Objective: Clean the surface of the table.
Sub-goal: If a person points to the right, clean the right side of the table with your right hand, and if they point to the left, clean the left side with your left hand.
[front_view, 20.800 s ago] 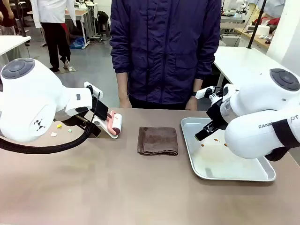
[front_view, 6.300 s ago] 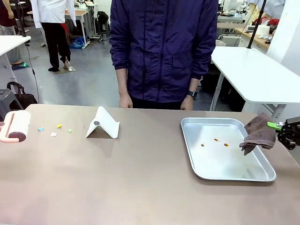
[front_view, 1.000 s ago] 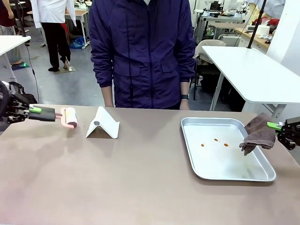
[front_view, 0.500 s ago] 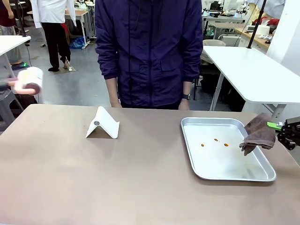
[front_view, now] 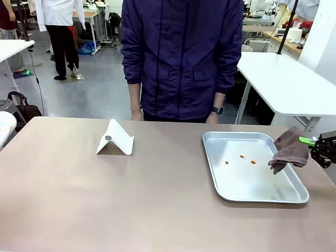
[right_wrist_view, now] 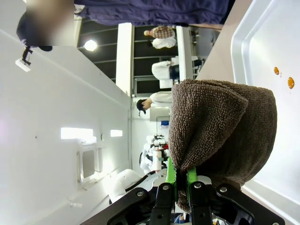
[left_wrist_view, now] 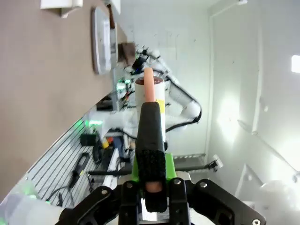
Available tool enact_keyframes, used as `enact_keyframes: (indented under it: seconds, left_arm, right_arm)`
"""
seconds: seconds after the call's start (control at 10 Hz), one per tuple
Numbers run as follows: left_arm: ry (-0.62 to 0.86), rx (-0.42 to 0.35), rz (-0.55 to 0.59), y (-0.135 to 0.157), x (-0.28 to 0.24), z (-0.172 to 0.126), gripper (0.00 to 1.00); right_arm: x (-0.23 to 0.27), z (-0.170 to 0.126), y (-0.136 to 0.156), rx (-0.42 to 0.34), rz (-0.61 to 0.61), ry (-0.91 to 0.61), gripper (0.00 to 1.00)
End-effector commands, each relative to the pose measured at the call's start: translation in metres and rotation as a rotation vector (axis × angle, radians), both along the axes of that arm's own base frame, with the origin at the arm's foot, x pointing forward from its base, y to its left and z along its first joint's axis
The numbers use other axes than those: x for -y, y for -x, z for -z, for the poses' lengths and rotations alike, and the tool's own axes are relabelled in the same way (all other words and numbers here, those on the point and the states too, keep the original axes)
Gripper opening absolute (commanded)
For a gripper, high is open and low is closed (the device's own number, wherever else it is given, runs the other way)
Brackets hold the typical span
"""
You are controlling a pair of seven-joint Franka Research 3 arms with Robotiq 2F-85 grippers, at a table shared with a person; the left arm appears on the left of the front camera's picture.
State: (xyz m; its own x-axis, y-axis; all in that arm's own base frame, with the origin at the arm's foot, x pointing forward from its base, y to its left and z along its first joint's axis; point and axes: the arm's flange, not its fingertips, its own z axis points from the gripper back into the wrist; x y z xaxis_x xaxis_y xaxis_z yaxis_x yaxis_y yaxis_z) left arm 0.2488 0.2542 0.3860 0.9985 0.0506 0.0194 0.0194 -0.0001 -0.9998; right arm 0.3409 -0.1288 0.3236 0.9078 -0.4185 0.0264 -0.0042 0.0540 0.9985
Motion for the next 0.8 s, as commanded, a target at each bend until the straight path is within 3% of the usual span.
enact_keyframes:
  seconds: [0.0,0.1,0.2,0.7]
  left_arm:
    - [-0.077,0.134,-0.001,0.0145,-0.0145,0.0115,0.03]
    - [-0.067,0.177,-0.063,0.0132,-0.0148,0.0123,0.03]
    - [-0.041,0.045,0.016,0.0097,-0.0053,0.0063,0.03]
    - [-0.041,0.045,0.016,0.0097,-0.0053,0.0063,0.03]
  right_arm:
    - [0.0005,-0.0048,-0.0001,-0.018,0.004,-0.006,0.0]
    - [0.0005,-0.0048,-0.0001,-0.018,0.004,-0.006,0.0]
    - [0.0005,-0.0048,-0.0001,-0.018,0.004,-0.006,0.0]
    - [0.0005,-0.0048,-0.0001,-0.018,0.004,-0.006,0.0]
